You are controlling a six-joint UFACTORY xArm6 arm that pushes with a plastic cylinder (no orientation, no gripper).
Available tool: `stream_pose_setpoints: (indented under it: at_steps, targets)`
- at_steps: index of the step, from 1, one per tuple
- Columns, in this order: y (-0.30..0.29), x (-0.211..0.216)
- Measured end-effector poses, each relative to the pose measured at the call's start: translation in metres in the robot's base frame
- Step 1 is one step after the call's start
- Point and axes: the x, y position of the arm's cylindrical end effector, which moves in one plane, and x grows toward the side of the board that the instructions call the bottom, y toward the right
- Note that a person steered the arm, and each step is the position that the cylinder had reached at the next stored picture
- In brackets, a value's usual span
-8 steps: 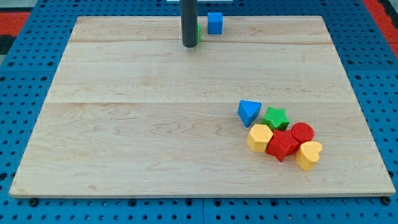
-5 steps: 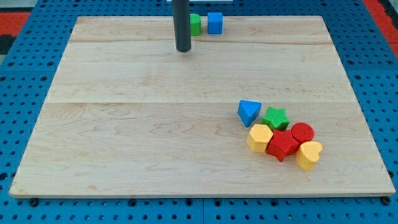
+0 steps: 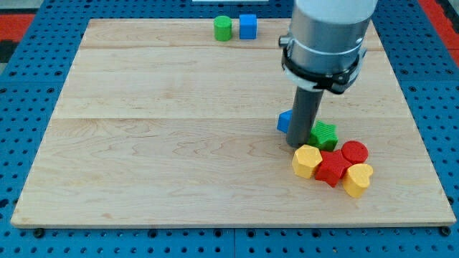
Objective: Place the blue triangle right to the blue cube to form a horizontal line
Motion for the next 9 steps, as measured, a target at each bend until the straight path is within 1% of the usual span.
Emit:
stream_pose_setpoints:
  at_steps: [1,3,4,5,9]
  targets:
    - [0.005,-0.030]
    - [-0.008,-0.089]
    - [-0.019,-0.107]
    - [-0.030,-0.120]
    - [-0.036,-0.127]
